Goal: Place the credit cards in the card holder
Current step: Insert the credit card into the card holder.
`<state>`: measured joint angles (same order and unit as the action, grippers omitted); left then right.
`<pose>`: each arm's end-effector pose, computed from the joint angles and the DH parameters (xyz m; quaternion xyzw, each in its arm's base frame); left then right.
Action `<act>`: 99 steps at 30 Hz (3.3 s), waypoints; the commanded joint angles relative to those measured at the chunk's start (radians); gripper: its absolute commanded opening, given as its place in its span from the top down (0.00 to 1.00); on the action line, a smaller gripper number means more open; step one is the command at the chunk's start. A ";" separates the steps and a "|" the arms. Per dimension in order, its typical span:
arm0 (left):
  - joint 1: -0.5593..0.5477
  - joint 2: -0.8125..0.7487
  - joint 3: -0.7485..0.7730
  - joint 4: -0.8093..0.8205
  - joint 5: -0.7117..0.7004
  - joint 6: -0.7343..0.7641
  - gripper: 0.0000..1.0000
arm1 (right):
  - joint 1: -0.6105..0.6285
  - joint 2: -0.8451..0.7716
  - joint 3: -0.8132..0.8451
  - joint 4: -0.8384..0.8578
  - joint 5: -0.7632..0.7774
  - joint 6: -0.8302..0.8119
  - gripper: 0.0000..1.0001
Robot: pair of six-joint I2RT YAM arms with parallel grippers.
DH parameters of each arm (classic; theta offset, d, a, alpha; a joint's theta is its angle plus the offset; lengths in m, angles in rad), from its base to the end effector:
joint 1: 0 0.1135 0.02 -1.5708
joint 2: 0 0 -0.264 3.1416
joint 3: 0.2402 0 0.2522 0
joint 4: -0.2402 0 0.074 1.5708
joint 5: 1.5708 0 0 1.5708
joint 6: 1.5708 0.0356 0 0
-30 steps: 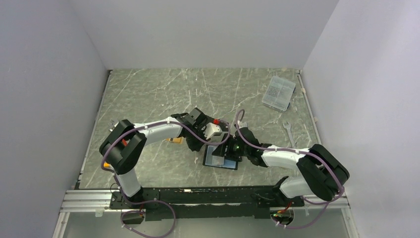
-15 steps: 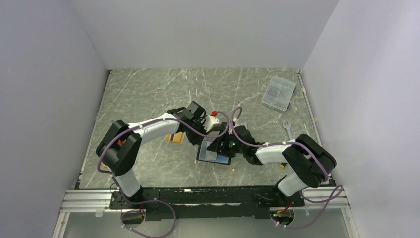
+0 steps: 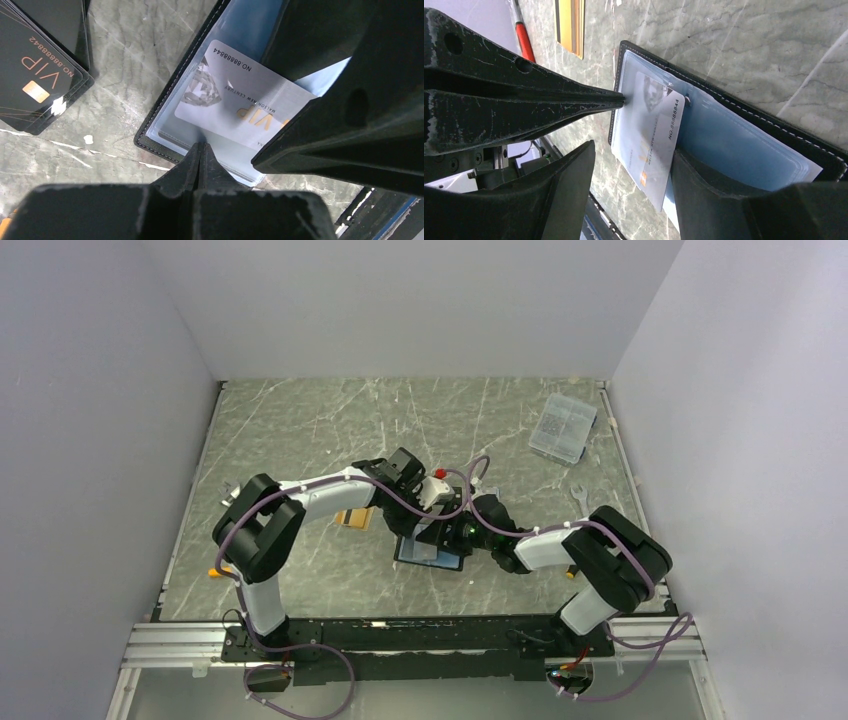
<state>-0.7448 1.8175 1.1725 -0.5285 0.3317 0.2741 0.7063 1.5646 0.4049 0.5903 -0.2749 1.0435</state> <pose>0.2553 -0.2511 0.1709 0.5000 0.8282 -0.2028 0.1515 0.1934 0.1777 0.1186 0.0810 0.8677 0.4420 0.2126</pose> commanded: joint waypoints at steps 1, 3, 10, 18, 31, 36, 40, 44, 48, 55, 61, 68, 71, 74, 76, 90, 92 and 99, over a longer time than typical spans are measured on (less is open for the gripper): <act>-0.039 0.038 0.009 -0.021 -0.041 0.023 1.00 | 0.004 0.049 -0.036 -0.105 0.057 -0.040 0.40; -0.046 0.044 0.001 -0.022 -0.070 0.032 1.00 | 0.004 0.022 -0.040 -0.127 0.063 -0.045 0.39; -0.065 0.038 -0.053 0.000 -0.192 0.077 1.00 | 0.002 -0.105 0.004 -0.360 0.115 -0.112 0.38; -0.067 0.025 -0.057 -0.008 -0.180 0.074 1.00 | 0.004 -0.162 -0.002 -0.406 0.134 -0.109 0.42; -0.030 -0.097 -0.041 -0.094 -0.061 0.063 0.94 | 0.002 -0.172 0.040 -0.407 0.154 -0.133 0.89; 0.002 -0.116 -0.019 -0.104 -0.052 0.075 0.76 | 0.000 -0.174 0.045 -0.403 0.147 -0.128 0.91; 0.036 -0.111 -0.024 -0.106 -0.040 0.087 0.63 | -0.005 -0.196 0.058 -0.423 0.150 -0.131 0.91; 0.036 -0.094 -0.056 -0.076 -0.040 0.089 0.71 | -0.019 -0.205 0.077 -0.447 0.170 -0.132 1.00; 0.026 -0.080 -0.076 -0.051 -0.033 0.079 0.75 | -0.021 -0.166 0.100 -0.454 0.175 -0.133 1.00; -0.004 -0.081 -0.129 -0.027 -0.055 0.084 0.81 | -0.010 -0.103 0.099 -0.379 0.128 -0.104 1.00; -0.007 -0.072 -0.169 -0.006 -0.059 0.091 0.84 | 0.022 -0.066 0.121 -0.366 0.125 -0.090 1.00; -0.020 -0.076 -0.185 0.005 -0.054 0.097 0.86 | 0.065 -0.042 0.154 -0.375 0.146 -0.066 1.00; -0.024 -0.078 -0.185 0.005 -0.048 0.096 0.87 | 0.076 -0.032 0.164 -0.370 0.144 -0.055 1.00; -0.028 -0.079 -0.183 0.004 -0.046 0.096 0.87 | 0.084 -0.018 0.183 -0.382 0.142 -0.059 1.00; -0.029 -0.082 -0.183 0.004 -0.048 0.098 0.87 | 0.084 -0.025 0.190 -0.400 0.145 -0.067 1.00; -0.024 -0.107 -0.185 0.004 -0.069 0.109 0.90 | 0.035 -0.107 0.157 -0.431 0.157 -0.101 1.00; -0.025 -0.107 -0.183 0.001 -0.071 0.110 0.90 | 0.035 -0.080 0.159 -0.408 0.142 -0.096 1.00; -0.025 -0.103 -0.183 0.004 -0.068 0.109 0.90 | 0.045 -0.020 0.168 -0.342 0.100 -0.075 1.00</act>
<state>-0.7544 1.7061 1.0065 -0.5114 0.2455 0.3767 0.7433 1.5219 0.5430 0.1833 -0.1490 0.9638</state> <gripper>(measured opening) 0.101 0.007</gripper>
